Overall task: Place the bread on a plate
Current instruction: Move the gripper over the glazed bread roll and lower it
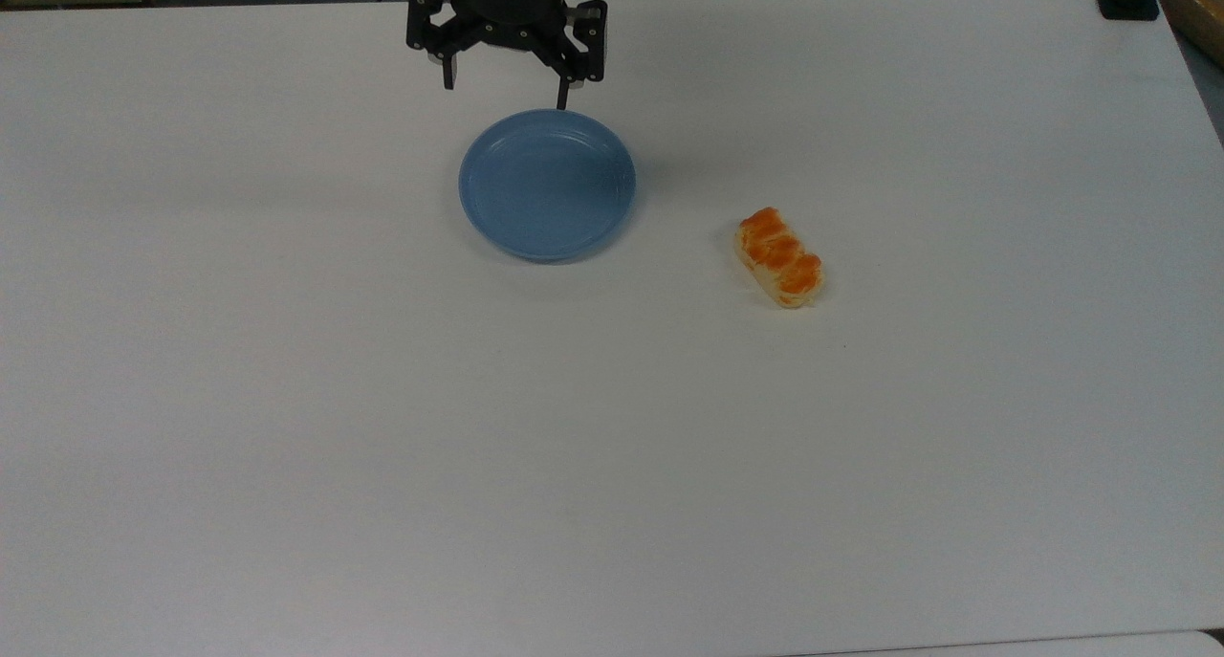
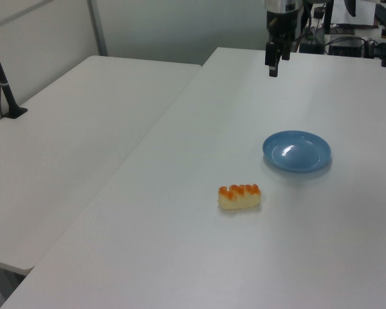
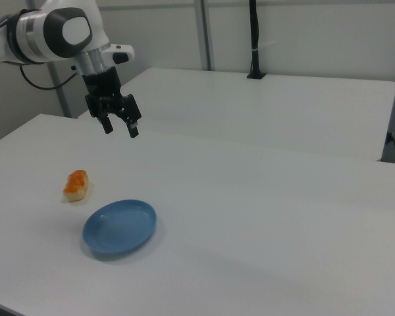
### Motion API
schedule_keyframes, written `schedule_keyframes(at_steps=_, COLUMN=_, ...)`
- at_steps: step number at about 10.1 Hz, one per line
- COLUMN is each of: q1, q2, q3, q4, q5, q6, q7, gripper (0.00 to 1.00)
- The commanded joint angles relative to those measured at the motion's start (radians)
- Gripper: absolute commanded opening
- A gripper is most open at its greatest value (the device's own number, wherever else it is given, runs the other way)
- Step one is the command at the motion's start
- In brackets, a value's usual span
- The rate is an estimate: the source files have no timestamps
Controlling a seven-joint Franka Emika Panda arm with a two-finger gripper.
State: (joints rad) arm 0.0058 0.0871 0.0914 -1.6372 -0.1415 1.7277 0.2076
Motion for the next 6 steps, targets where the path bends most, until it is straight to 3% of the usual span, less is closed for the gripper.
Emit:
schedule_keyframes(at_steps=1, q1=0.019, q2=-0.023, q3=-0.027, q4=-0.012, q5=0.040, q6=-0.028, q7=-0.022, gripper=1.00)
schedule_keyframes(at_steps=6, q1=0.019, q2=-0.015, q3=-0.027, q4=-0.012, q5=0.071, q6=-0.025, q7=-0.022, gripper=1.00)
